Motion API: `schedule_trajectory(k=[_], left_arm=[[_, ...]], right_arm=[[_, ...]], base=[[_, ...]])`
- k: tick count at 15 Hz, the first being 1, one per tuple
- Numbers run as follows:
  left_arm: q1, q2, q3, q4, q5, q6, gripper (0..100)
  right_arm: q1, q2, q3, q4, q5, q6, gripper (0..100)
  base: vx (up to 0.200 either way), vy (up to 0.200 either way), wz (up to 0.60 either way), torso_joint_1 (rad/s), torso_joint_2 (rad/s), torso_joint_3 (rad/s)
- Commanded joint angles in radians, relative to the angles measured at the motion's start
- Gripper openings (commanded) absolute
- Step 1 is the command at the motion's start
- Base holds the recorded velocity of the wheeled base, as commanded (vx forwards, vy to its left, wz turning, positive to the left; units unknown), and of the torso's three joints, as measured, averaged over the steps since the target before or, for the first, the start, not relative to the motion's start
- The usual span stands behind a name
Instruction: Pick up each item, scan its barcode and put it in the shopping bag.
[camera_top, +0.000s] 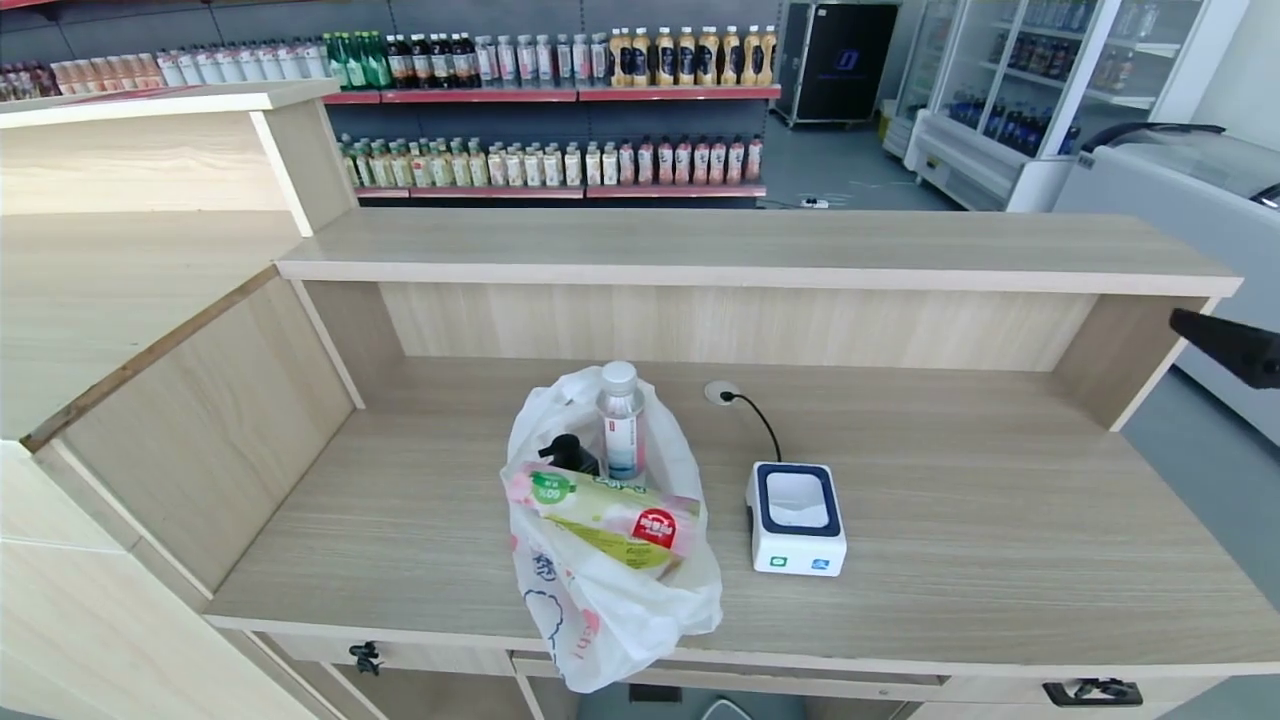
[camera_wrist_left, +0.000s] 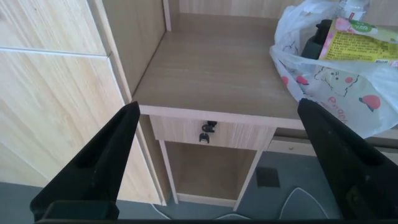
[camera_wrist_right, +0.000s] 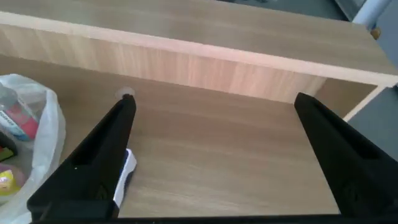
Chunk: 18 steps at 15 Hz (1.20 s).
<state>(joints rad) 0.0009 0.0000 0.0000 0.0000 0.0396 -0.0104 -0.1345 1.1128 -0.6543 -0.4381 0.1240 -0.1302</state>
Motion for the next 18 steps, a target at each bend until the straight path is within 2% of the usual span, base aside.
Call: schedule_trajectory(k=[1, 4, 6, 7, 8, 12, 18], left_arm=[[0.001, 0.000, 0.000, 0.000, 0.000, 0.000, 100], [0.001, 0.000, 0.000, 0.000, 0.000, 0.000, 100], [0.001, 0.000, 0.000, 0.000, 0.000, 0.000, 100], [0.001, 0.000, 0.000, 0.000, 0.000, 0.000, 100], [0.001, 0.000, 0.000, 0.000, 0.000, 0.000, 100], [0.001, 0.000, 0.000, 0.000, 0.000, 0.000, 100], [0.001, 0.000, 0.000, 0.000, 0.000, 0.000, 100]], right_arm=[[-0.047, -0.192, 0.289, -0.077, -0.063, 0.037, 100], [0.052, -0.485, 0.654, -0.087, -0.073, 0.041, 100], [0.127, -0.743, 0.654, 0.252, -0.107, 0.083, 100], [0.138, -0.854, 0.654, 0.391, -0.150, 0.100, 100], [0.150, -0.933, 0.644, 0.470, -0.159, 0.146, 100], [0.161, -1.062, 0.650, 0.452, -0.158, 0.147, 100], [0.142, -1.111, 0.651, 0.452, -0.158, 0.141, 100]], base=[[0.000, 0.000, 0.00, 0.000, 0.00, 0.000], [0.000, 0.000, 0.00, 0.000, 0.00, 0.000], [0.000, 0.000, 0.00, 0.000, 0.00, 0.000], [0.000, 0.000, 0.00, 0.000, 0.00, 0.000], [0.000, 0.000, 0.00, 0.000, 0.00, 0.000], [0.000, 0.000, 0.00, 0.000, 0.00, 0.000], [0.000, 0.000, 0.00, 0.000, 0.00, 0.000]])
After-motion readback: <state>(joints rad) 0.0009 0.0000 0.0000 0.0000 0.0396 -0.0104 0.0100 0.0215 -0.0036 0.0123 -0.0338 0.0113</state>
